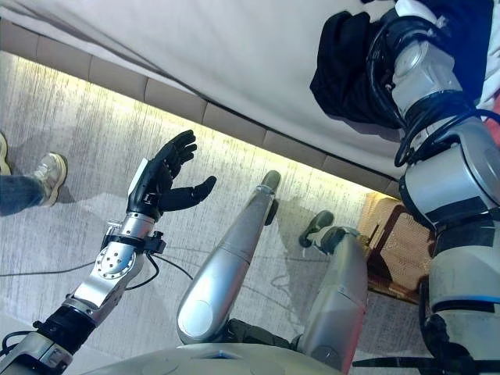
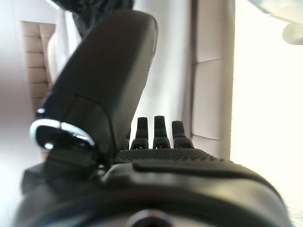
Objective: Pick up the clothes from the bed and place them into the basket
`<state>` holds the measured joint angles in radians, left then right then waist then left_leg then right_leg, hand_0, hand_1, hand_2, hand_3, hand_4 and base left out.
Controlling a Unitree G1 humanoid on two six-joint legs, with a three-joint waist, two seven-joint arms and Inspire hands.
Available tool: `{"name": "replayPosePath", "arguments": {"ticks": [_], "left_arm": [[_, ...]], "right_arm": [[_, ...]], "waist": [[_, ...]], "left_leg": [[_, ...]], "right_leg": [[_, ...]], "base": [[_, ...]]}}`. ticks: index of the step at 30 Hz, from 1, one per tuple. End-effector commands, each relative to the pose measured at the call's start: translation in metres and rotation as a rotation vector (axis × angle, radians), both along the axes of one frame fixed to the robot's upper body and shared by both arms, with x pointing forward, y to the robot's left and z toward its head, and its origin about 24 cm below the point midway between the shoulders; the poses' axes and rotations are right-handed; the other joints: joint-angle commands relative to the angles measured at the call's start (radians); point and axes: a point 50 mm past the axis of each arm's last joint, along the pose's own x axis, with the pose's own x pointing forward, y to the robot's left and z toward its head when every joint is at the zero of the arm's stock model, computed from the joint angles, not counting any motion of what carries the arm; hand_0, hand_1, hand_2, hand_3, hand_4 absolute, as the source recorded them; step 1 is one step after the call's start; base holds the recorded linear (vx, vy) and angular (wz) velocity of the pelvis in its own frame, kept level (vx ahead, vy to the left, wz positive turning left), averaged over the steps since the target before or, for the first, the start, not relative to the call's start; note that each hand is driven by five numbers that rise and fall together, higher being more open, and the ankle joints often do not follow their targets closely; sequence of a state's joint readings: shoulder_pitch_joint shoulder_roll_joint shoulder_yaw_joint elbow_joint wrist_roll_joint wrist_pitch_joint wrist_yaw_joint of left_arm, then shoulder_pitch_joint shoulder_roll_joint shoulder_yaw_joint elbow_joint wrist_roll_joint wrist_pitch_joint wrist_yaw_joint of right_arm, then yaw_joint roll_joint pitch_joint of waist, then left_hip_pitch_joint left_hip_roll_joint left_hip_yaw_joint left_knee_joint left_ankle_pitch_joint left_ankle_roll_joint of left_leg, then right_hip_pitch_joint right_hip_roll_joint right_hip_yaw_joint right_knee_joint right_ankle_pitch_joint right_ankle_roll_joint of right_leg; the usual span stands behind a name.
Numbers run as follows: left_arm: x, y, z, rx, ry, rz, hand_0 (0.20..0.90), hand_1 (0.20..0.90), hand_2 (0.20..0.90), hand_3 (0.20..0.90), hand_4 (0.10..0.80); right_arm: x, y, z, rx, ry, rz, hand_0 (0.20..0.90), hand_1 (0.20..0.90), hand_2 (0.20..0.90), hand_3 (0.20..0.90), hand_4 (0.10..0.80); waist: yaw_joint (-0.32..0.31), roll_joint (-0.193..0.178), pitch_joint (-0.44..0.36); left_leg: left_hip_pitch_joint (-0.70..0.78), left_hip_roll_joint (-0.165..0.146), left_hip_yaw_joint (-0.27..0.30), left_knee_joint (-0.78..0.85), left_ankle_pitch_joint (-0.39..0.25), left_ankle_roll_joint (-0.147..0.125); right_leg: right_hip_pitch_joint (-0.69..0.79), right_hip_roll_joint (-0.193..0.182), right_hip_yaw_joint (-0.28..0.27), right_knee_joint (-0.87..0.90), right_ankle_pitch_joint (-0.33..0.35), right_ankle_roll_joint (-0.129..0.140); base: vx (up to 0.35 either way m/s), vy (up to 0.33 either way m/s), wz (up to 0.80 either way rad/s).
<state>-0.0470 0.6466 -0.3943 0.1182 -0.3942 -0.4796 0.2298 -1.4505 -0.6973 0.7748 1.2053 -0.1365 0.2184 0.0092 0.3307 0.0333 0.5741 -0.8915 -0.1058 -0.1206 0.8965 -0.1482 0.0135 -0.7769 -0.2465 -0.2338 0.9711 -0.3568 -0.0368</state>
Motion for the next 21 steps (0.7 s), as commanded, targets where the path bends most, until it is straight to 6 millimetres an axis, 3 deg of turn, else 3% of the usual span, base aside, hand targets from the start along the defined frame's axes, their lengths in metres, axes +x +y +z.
{"name": "replayPosePath", "arguments": {"ticks": [1, 10, 15, 18, 21], "left_arm": [[-0.005, 0.000, 0.030, -0.086, -0.168, -0.010, 0.900, 0.900, 0.900, 0.900, 0.800], [0.001, -0.008, 0.029, -0.076, -0.165, -0.012, 0.900, 0.900, 0.900, 0.900, 0.800], [0.005, -0.010, 0.026, -0.051, -0.161, -0.008, 0.900, 0.900, 0.900, 0.900, 0.800], [0.006, -0.009, 0.021, -0.044, -0.138, 0.005, 0.900, 0.900, 0.900, 0.900, 0.800], [0.009, -0.007, 0.012, -0.038, -0.083, 0.014, 0.900, 0.900, 0.900, 0.900, 0.800]], "right_arm": [[-0.025, -0.059, 0.012, -0.054, -0.067, -0.199, 0.300, 0.300, 0.300, 0.200, 0.100], [-0.034, -0.077, 0.011, -0.038, -0.070, -0.198, 0.300, 0.300, 0.300, 0.200, 0.100], [-0.037, -0.081, 0.010, -0.022, -0.070, -0.178, 0.300, 0.300, 0.300, 0.200, 0.100], [-0.038, -0.084, 0.004, 0.162, -0.123, -0.137, 0.300, 0.300, 0.300, 0.200, 0.100], [-0.033, -0.071, -0.003, 0.739, -0.253, 0.051, 0.300, 0.300, 0.300, 0.200, 0.100]], "waist": [[-0.011, 0.005, -0.054], [-0.035, -0.033, -0.055], [-0.050, -0.058, -0.108], [-0.066, -0.070, -0.145], [-0.089, -0.085, -0.199]], "left_leg": [[0.138, 0.028, 0.042, -0.046, -0.137, 0.055], [0.399, 0.050, 0.081, -0.208, -0.113, 0.040], [0.504, 0.062, 0.094, -0.295, -0.107, 0.037], [0.568, 0.070, 0.108, -0.339, -0.113, 0.035], [0.643, 0.068, 0.121, -0.411, -0.091, 0.035]], "right_leg": [[0.099, 0.059, -0.063, -0.058, 0.063, -0.006], [0.368, 0.040, -0.069, -0.244, 0.098, 0.007], [0.473, 0.038, -0.066, -0.353, 0.124, 0.027], [0.547, 0.045, -0.065, -0.431, 0.139, 0.037], [0.634, 0.058, -0.063, -0.542, 0.172, 0.039]], "base": [[0.044, 0.042, -0.14], [0.047, 0.031, -0.20], [0.055, -0.002, -0.10], [0.066, -0.004, -0.10], [0.049, 0.003, -0.17]]}}
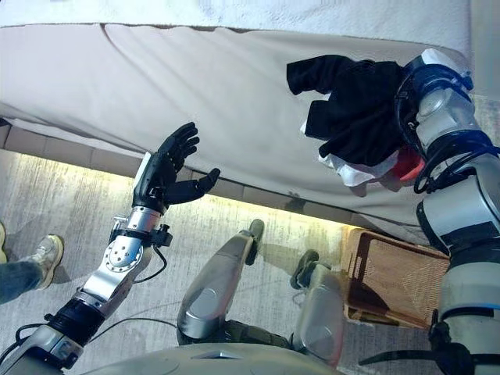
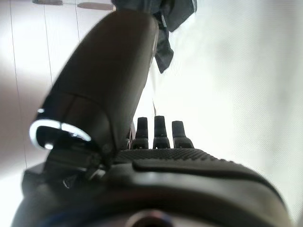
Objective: Pick up the clothes from the bed and place them into the basket
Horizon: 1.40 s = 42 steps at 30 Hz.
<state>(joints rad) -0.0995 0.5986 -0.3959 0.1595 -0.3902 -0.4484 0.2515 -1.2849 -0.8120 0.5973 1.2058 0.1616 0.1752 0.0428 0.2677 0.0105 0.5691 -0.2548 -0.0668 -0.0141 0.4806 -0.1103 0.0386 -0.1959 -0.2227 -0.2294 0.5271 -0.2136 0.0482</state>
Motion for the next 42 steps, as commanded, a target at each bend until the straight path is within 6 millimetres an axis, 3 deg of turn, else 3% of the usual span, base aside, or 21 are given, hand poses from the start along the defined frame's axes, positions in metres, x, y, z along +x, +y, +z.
{"name": "replayPosePath", "arguments": {"ticks": [1, 5, 8, 12, 15, 19, 23, 28, 33, 42], "left_arm": [[-0.001, 0.001, 0.010, -0.008, -0.069, -0.016, 0.900, 0.900, 0.900, 0.900, 0.800], [-0.002, 0.003, -0.027, -0.025, 0.126, 0.027, 0.900, 0.900, 0.900, 0.900, 0.800], [-0.011, 0.009, -0.051, -0.033, 0.232, 0.054, 0.900, 0.900, 0.900, 0.900, 0.800], [-0.018, 0.016, -0.069, -0.017, 0.304, 0.108, 0.900, 0.900, 0.900, 0.900, 0.800], [-0.021, 0.018, -0.080, -0.016, 0.350, 0.127, 0.900, 0.900, 0.900, 0.900, 0.800], [-0.019, 0.017, -0.089, 0.010, 0.372, 0.128, 0.900, 0.900, 0.900, 0.900, 0.800], [-0.017, 0.017, -0.093, 0.027, 0.393, 0.099, 0.900, 0.900, 0.900, 0.900, 0.800], [-0.017, 0.018, -0.100, 0.053, 0.422, 0.112, 0.900, 0.900, 0.900, 0.900, 0.800], [-0.014, 0.022, -0.104, 0.050, 0.434, 0.165, 0.900, 0.900, 0.900, 0.900, 0.800], [-0.009, 0.024, -0.108, 0.092, 0.451, 0.192, 0.900, 0.900, 0.900, 0.900, 0.800]], "right_arm": [[-0.011, -0.010, 0.037, 0.398, -0.304, 0.095, 0.300, 0.300, 0.300, 0.200, 0.100], [-0.020, -0.026, 0.037, 0.450, -0.423, 0.107, 0.300, 0.300, 0.300, 0.200, 0.100], [-0.031, -0.036, 0.059, 0.391, -0.490, 0.088, 0.300, 0.300, 0.300, 0.200, 0.100], [-0.046, -0.041, 0.101, 0.289, -0.613, 0.050, 0.300, 0.300, 0.300, 0.200, 0.100], [-0.059, -0.050, 0.121, 0.201, -0.656, 0.001, 0.300, 0.300, 0.300, 0.200, 0.100], [-0.091, -0.067, 0.154, 0.015, -0.737, -0.097, 0.300, 0.300, 0.300, 0.200, 0.100], [-0.112, -0.077, 0.167, -0.009, -0.788, -0.162, 0.300, 0.300, 0.300, 0.200, 0.100], [-0.115, -0.084, 0.157, -0.017, -0.749, -0.195, 0.300, 0.300, 0.300, 0.200, 0.100], [-0.122, -0.094, 0.131, -0.031, -0.727, -0.218, 0.300, 0.300, 0.300, 0.200, 0.100], [-0.131, -0.115, 0.043, 0.086, -0.606, -0.267, 0.300, 0.300, 0.300, 0.200, 0.100]], "waist": [[-0.032, -0.065, -0.210], [-0.059, -0.073, -0.304], [-0.081, -0.083, -0.365], [-0.114, -0.096, -0.420], [-0.133, -0.104, -0.447], [-0.176, -0.127, -0.482], [-0.221, -0.133, -0.497], [-0.270, -0.129, -0.508], [-0.343, -0.112, -0.505], [-0.438, -0.093, -0.488]], "left_leg": [[0.030, 0.031, 0.018, -0.013, -0.130, 0.009], [0.152, 0.040, 0.023, -0.139, -0.099, -0.002], [0.215, 0.053, 0.030, -0.221, -0.063, -0.017], [0.278, 0.074, 0.041, -0.319, -0.028, -0.035], [0.300, 0.085, 0.047, -0.376, -0.003, -0.044], [0.331, 0.096, 0.059, -0.450, 0.020, -0.056], [0.346, 0.103, 0.087, -0.474, 0.020, -0.061], [0.360, 0.109, 0.124, -0.488, 0.016, -0.061], [0.371, 0.122, 0.170, -0.478, 0.004, -0.061], [0.404, 0.126, 0.227, -0.486, -0.012, -0.052]], "right_leg": [[0.074, 0.037, -0.067, -0.120, 0.031, -0.042], [0.179, 0.054, -0.044, -0.261, 0.078, -0.011], [0.212, 0.062, -0.029, -0.319, 0.125, 0.010], [0.239, 0.079, 0.001, -0.389, 0.163, 0.025], [0.251, 0.087, 0.013, -0.431, 0.179, 0.030], [0.267, 0.108, 0.050, -0.488, 0.194, 0.036], [0.270, 0.120, 0.083, -0.534, 0.215, 0.039], [0.266, 0.134, 0.130, -0.552, 0.220, 0.036], [0.252, 0.151, 0.193, -0.547, 0.219, 0.034], [0.233, 0.171, 0.282, -0.536, 0.224, 0.040]], "base": [[0.095, -0.039, -0.16], [0.090, -0.039, -0.12], [0.065, -0.030, -0.05], [0.019, -0.049, -0.08], [-0.007, -0.038, -0.19], [-0.018, -0.089, -0.16], [-0.022, -0.062, -0.29], [-0.022, -0.017, -0.29], [-0.026, -0.003, -0.36], [-0.017, 0.010, -0.29]]}}
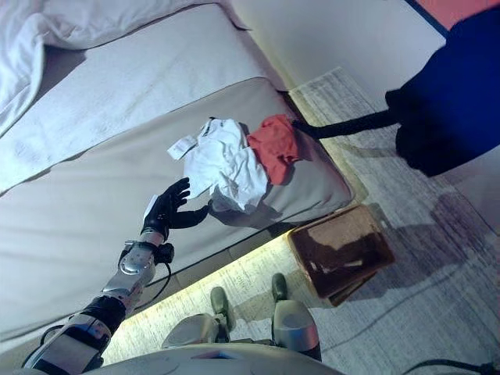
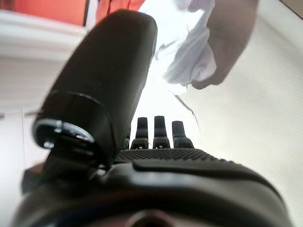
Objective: Pick up the clothes from the bed and place them into the basket
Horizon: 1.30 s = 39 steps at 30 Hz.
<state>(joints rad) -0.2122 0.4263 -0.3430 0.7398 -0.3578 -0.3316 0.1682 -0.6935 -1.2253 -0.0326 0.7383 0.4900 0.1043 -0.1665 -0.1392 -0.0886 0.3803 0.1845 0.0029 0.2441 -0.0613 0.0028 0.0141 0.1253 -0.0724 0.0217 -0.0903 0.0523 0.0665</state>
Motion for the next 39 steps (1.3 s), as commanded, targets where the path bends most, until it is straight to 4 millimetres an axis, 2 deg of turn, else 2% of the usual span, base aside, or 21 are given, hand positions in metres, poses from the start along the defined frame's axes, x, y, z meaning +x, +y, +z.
{"name": "replayPosePath", "arguments": {"ticks": [1, 6, 13, 19, 25, 28, 33, 36, 39], "left_arm": [[-0.014, -0.005, -0.014, 0.025, -0.002, -0.022, 0.900, 0.900, 0.900, 0.900, 0.800], [-0.013, -0.003, -0.015, 0.038, 0.008, -0.015, 0.900, 0.900, 0.900, 0.900, 0.800], [-0.014, -0.004, -0.017, 0.056, 0.022, -0.042, 0.900, 0.900, 0.900, 0.900, 0.800], [-0.013, -0.009, -0.017, 0.049, 0.025, -0.073, 0.900, 0.900, 0.900, 0.900, 0.800], [-0.013, -0.011, -0.017, 0.041, 0.022, -0.075, 0.900, 0.900, 0.900, 0.900, 0.800], [-0.011, -0.013, -0.015, 0.044, 0.015, -0.081, 0.900, 0.900, 0.900, 0.900, 0.800], [-0.006, -0.014, -0.013, 0.049, 0.003, -0.080, 0.900, 0.900, 0.900, 0.900, 0.800], [-0.006, -0.014, -0.012, 0.044, -0.004, -0.066, 0.900, 0.900, 0.900, 0.900, 0.800], [-0.008, -0.012, -0.014, 0.040, -0.006, -0.028, 0.900, 0.900, 0.900, 0.900, 0.800]], "right_arm": [[-0.011, 0.002, 0.001, -0.114, -0.044, -0.015, 0.300, 0.300, 0.300, 0.200, 0.100], [-0.019, -0.001, -0.029, -0.077, -0.011, 0.000, 0.300, 0.300, 0.300, 0.200, 0.100], [-0.025, 0.002, -0.049, -0.059, 0.005, 0.035, 0.300, 0.300, 0.300, 0.200, 0.100], [-0.013, 0.023, -0.077, -0.074, 0.111, 0.132, 0.300, 0.300, 0.300, 0.200, 0.100], [-0.003, 0.038, -0.105, -0.078, 0.238, 0.214, 0.300, 0.300, 0.300, 0.200, 0.100], [0.001, 0.042, -0.111, -0.066, 0.248, 0.235, 0.300, 0.300, 0.300, 0.200, 0.100], [0.008, 0.055, -0.109, -0.064, 0.206, 0.276, 0.300, 0.300, 0.300, 0.200, 0.100], [0.011, 0.069, -0.109, -0.075, 0.192, 0.331, 0.300, 0.300, 0.300, 0.200, 0.100], [0.006, 0.083, -0.133, -0.057, 0.240, 0.395, 0.300, 0.300, 0.300, 0.200, 0.100]], "waist": [[-0.040, 0.009, -0.299], [-0.085, 0.024, -0.290], [-0.126, 0.036, -0.280], [-0.151, 0.050, -0.265], [-0.165, 0.055, -0.251], [-0.163, 0.057, -0.239], [-0.164, 0.065, -0.221], [-0.167, 0.071, -0.219], [-0.166, 0.071, -0.225]], "left_leg": [[-0.033, 0.057, -0.024, 0.054, -0.126, -0.026], [-0.033, 0.062, 0.008, 0.058, -0.134, -0.023], [-0.024, 0.065, 0.047, 0.056, -0.140, -0.027], [-0.023, 0.071, 0.084, 0.078, -0.157, -0.030], [-0.025, 0.082, 0.120, 0.103, -0.173, -0.029], [-0.031, 0.082, 0.122, 0.104, -0.173, -0.030], [-0.038, 0.077, 0.112, 0.079, -0.158, -0.034], [-0.037, 0.075, 0.109, 0.069, -0.152, -0.038], [-0.033, 0.073, 0.105, 0.059, -0.147, -0.040]], "right_leg": [[-0.091, 0.023, 0.041, 0.083, -0.041, 0.023], [-0.125, 0.035, 0.085, 0.103, -0.039, 0.027], [-0.147, 0.039, 0.114, 0.092, -0.021, 0.033], [-0.170, 0.035, 0.115, 0.091, -0.009, 0.040], [-0.194, 0.032, 0.117, 0.093, -0.001, 0.036], [-0.200, 0.032, 0.113, 0.090, 0.002, 0.035], [-0.205, 0.034, 0.109, 0.084, 0.004, 0.037], [-0.207, 0.033, 0.105, 0.083, 0.002, 0.039], [-0.202, 0.033, 0.101, 0.078, 0.000, 0.040]], "base": [[0.011, -0.002, -0.36], [0.006, 0.000, -0.31], [0.033, -0.029, -0.19], [0.028, -0.036, -0.20], [-0.003, -0.042, -0.15], [-0.063, -0.037, -0.07], [-0.062, -0.004, 0.00], [0.000, 0.000, 0.00], [-0.024, 0.006, 0.01]]}}
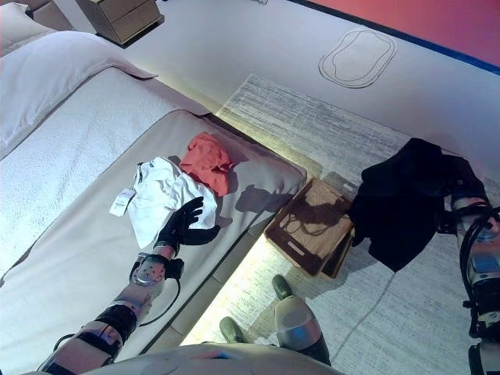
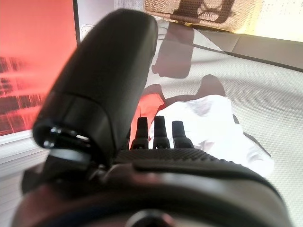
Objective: Pick up the clothes from the bed and place them into the basket
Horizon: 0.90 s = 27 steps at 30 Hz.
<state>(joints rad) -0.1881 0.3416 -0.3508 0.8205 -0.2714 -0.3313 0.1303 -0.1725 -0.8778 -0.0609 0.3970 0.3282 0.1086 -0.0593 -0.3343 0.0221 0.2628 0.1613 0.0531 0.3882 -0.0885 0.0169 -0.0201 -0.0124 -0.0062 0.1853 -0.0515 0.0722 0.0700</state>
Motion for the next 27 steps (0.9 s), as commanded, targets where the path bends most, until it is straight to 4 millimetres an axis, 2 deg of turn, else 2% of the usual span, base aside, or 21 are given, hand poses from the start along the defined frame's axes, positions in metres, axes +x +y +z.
{"name": "replayPosePath", "arguments": {"ticks": [1, 6, 13, 18, 20, 23, 27], "left_arm": [[0.008, 0.010, 0.013, 0.038, -0.115, 0.048, 0.900, 0.900, 0.900, 0.900, 0.800], [0.007, 0.005, 0.012, 0.047, -0.111, 0.031, 0.900, 0.900, 0.900, 0.900, 0.800], [0.016, -0.012, 0.015, 0.037, -0.116, -0.016, 0.900, 0.900, 0.900, 0.900, 0.800], [0.015, -0.016, 0.011, 0.033, -0.109, -0.016, 0.900, 0.900, 0.900, 0.900, 0.800], [0.015, -0.017, 0.011, 0.032, -0.106, -0.019, 0.900, 0.900, 0.900, 0.900, 0.800], [0.017, -0.018, 0.012, 0.034, -0.115, -0.031, 0.900, 0.900, 0.900, 0.900, 0.800], [0.020, -0.019, 0.015, 0.036, -0.121, -0.046, 0.900, 0.900, 0.900, 0.900, 0.800]], "right_arm": [[0.009, 0.019, 0.033, -0.070, -0.195, 0.104, 0.300, 0.300, 0.300, 0.200, 0.100], [0.006, 0.042, -0.022, 0.026, -0.056, 0.149, 0.300, 0.300, 0.300, 0.200, 0.100], [0.037, 0.071, -0.055, 0.143, 0.044, 0.151, 0.300, 0.300, 0.300, 0.200, 0.100], [0.035, 0.084, -0.087, 0.189, 0.156, 0.143, 0.300, 0.300, 0.300, 0.200, 0.100], [0.029, 0.088, -0.106, 0.202, 0.219, 0.130, 0.300, 0.300, 0.300, 0.200, 0.100], [0.025, 0.088, -0.117, 0.209, 0.258, 0.125, 0.300, 0.300, 0.300, 0.200, 0.100], [0.025, 0.085, -0.118, 0.195, 0.277, 0.106, 0.300, 0.300, 0.300, 0.200, 0.100]], "waist": [[0.031, -0.041, -0.109], [0.055, -0.041, -0.116], [0.119, -0.034, -0.123], [0.147, -0.029, -0.123], [0.163, -0.030, -0.126], [0.183, -0.033, -0.122], [0.196, -0.035, -0.117]], "left_leg": [[-0.010, 0.021, -0.042, 0.084, -0.158, -0.005], [-0.005, 0.018, -0.056, 0.084, -0.154, 0.001], [-0.013, 0.012, -0.092, 0.087, -0.150, -0.004], [-0.012, 0.008, -0.119, 0.073, -0.142, -0.003], [-0.011, 0.007, -0.131, 0.067, -0.138, -0.002], [-0.015, 0.007, -0.147, 0.069, -0.135, 0.000], [-0.023, 0.006, -0.158, 0.069, -0.132, 0.001]], "right_leg": [[-0.063, -0.033, -0.064, 0.038, -0.019, 0.037], [-0.050, -0.034, -0.077, 0.036, -0.018, 0.036], [-0.033, -0.048, -0.109, 0.034, -0.021, 0.032], [-0.022, -0.055, -0.127, 0.028, -0.022, 0.033], [-0.017, -0.059, -0.136, 0.025, -0.020, 0.034], [-0.014, -0.063, -0.147, 0.024, -0.019, 0.034], [-0.014, -0.067, -0.158, 0.023, -0.018, 0.035]], "base": [[-0.035, -0.001, 0.05], [-0.014, -0.020, 0.03], [-0.009, -0.011, 0.13], [0.003, 0.018, 0.20], [0.013, -0.009, 0.19], [0.006, -0.022, 0.11], [-0.016, -0.020, 0.18]]}}
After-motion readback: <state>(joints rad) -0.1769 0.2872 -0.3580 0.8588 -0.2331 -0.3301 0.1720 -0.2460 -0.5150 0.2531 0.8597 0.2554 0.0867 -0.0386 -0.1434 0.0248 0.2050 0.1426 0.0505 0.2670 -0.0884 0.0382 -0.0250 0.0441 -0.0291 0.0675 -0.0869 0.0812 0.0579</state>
